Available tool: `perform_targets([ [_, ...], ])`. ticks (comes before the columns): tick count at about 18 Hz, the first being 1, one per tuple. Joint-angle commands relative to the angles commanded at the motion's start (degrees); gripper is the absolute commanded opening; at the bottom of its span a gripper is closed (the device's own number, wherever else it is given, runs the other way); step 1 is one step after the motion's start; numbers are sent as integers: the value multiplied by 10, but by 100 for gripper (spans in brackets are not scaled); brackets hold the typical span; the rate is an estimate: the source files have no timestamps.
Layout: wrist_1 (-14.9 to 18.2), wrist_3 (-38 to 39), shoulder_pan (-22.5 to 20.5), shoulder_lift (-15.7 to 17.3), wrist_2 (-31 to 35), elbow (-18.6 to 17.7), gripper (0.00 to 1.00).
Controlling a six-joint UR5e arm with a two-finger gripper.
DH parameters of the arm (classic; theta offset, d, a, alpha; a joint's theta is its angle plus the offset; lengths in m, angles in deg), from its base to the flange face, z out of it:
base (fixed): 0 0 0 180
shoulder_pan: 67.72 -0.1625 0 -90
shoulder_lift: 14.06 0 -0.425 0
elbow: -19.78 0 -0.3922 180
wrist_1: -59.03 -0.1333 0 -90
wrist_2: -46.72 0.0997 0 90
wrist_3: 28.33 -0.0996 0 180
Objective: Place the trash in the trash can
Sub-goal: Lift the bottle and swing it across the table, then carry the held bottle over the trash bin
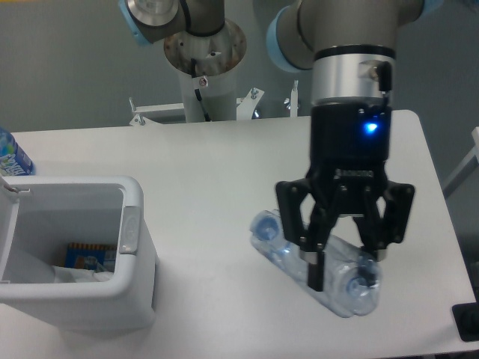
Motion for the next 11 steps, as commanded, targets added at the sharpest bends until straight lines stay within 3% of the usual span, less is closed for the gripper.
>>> perform_targets([
  [11,1,19,94,47,3,-83,59],
])
